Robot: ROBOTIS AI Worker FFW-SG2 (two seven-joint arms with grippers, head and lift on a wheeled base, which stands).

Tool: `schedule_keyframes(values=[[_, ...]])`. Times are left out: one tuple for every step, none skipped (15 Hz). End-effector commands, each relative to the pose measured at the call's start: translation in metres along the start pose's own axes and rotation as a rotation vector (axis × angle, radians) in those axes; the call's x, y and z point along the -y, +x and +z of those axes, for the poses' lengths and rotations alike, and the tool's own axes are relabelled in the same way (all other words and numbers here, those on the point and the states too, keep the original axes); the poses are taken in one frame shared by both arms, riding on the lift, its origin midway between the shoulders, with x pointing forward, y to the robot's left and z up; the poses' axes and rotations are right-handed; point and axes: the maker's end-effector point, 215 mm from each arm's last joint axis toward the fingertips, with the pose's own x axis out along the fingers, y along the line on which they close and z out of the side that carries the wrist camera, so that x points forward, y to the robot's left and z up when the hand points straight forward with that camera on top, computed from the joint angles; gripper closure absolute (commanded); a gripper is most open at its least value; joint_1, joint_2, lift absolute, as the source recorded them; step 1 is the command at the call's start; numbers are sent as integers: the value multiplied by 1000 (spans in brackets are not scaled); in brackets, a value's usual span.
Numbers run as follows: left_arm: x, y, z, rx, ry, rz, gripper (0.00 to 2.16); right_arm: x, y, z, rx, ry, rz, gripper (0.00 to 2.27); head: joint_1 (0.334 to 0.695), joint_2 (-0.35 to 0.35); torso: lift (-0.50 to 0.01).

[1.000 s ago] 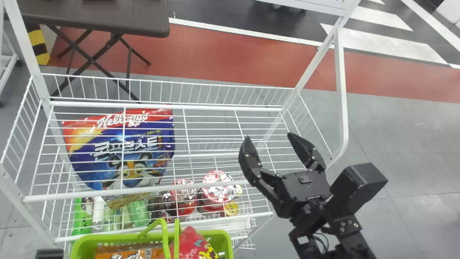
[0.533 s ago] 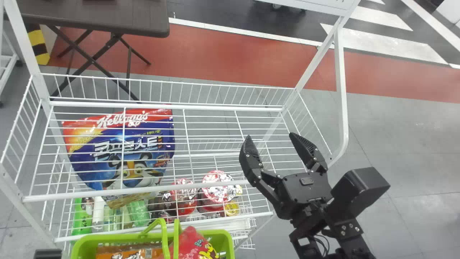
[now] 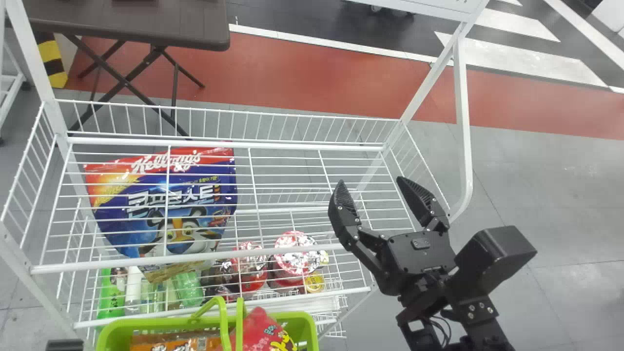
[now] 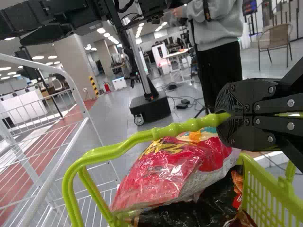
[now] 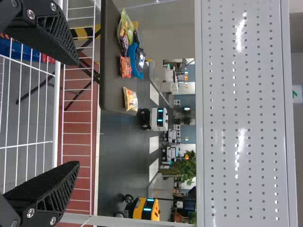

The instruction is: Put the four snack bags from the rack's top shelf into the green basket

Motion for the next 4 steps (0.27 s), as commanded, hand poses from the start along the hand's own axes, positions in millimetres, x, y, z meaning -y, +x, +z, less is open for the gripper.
schedule_keyframes(values=[[1,0,1,1,2,0,2142,0,-1,2,5,-1,0,63,695,-350,0],[1,0,0,1,1,0,2145,0,-1,2,7,-1,0,63,695,-350,0],[1,0,0,1,1,0,2145,0,-1,2,7,0,0,63,695,-350,0],[1,0,0,1,1,0,2145,0,-1,3,10,-2,0,63,695,-350,0]])
